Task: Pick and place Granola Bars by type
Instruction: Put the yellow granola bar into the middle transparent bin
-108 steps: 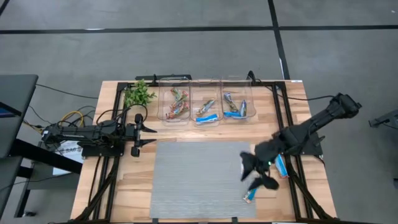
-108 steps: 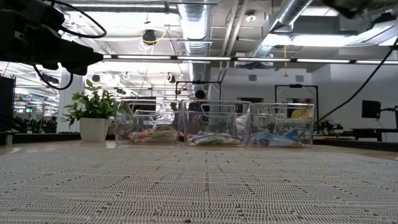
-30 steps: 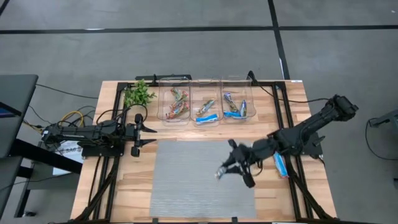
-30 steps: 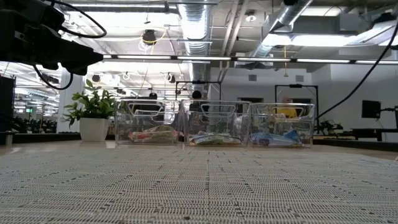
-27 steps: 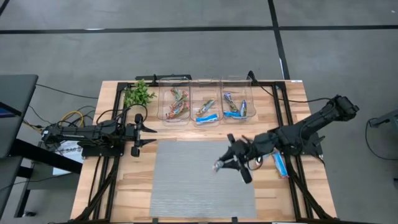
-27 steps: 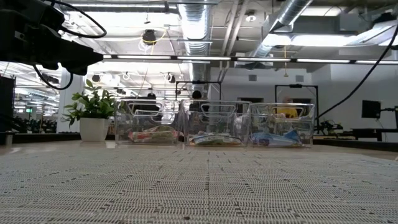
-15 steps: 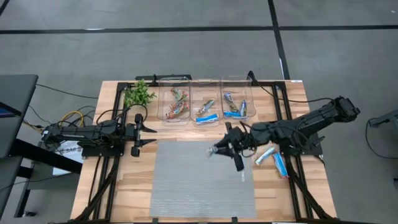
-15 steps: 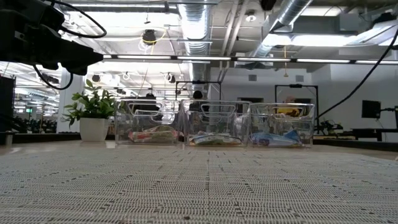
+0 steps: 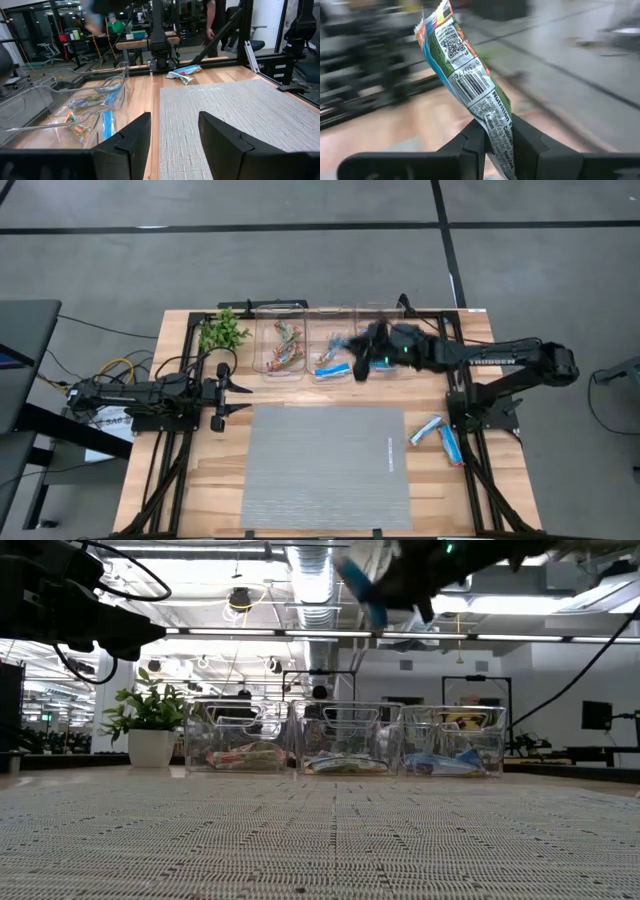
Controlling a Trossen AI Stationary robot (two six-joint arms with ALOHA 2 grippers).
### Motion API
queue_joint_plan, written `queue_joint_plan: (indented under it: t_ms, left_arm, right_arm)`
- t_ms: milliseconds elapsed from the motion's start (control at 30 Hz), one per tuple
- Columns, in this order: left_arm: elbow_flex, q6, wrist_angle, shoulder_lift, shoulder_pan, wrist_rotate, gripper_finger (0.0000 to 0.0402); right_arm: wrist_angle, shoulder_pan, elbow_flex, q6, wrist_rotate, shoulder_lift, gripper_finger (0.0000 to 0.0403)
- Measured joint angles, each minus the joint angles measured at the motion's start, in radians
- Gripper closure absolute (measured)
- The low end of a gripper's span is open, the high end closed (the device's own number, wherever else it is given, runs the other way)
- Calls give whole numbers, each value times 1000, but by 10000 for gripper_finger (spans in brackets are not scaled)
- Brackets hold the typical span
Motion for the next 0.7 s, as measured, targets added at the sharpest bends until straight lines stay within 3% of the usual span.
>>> queue_joint_plan:
  t_ms: [133,433,700]
  left_arm:
    - [0,0,0,0,0,0,242]
    - [0,0,0,0,0,0,242]
    - [0,0,0,0,0,0,242]
  right_arm:
    - [4,-103,0,-2,81,0,341]
    - [-1,-164,9,-2,77,24,341]
    - [-238,-192,206,-4,-38,217,341]
